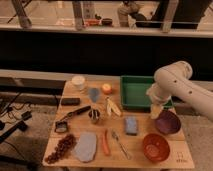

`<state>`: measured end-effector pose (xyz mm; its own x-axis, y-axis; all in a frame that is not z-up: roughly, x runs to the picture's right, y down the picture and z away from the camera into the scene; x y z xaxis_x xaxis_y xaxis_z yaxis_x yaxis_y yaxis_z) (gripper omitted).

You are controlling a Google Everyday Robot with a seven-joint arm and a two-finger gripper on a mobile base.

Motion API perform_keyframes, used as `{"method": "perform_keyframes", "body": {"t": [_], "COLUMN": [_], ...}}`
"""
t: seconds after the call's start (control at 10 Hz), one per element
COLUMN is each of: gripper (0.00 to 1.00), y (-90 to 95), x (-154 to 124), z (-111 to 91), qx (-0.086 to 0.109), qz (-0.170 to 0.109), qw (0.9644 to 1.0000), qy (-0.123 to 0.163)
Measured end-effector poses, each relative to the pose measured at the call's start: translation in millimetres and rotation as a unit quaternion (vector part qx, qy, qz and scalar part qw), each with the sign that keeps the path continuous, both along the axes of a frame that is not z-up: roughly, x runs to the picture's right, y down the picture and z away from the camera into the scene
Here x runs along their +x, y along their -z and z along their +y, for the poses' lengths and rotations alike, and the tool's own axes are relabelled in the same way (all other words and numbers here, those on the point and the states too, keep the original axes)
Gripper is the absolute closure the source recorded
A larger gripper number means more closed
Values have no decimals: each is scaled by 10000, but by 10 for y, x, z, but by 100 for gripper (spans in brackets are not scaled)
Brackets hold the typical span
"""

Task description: Place apple in red bowl

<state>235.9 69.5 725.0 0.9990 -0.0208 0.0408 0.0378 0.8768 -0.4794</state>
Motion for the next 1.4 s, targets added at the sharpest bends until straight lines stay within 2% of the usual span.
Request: {"method": "perform_keyframes", "body": {"t": [0.2,0.4,0.6,0.8,1.0,1.4], "gripper": [20,20,20,20,20,20], "y": [-180,-334,-543,-637,-640,-644], "x": [-318,-515,-795,-976,-894,-911], "z": [-175,-287,-389,-426,-419,-420], "qx": [33,-3,-105,-185,-188,-144], "qz": [-261,-437,-682,-850,-772,-769], "qw": [9995,9985,9962,9942,9947,9947], "qy": [199,341,538,627,647,665]}}
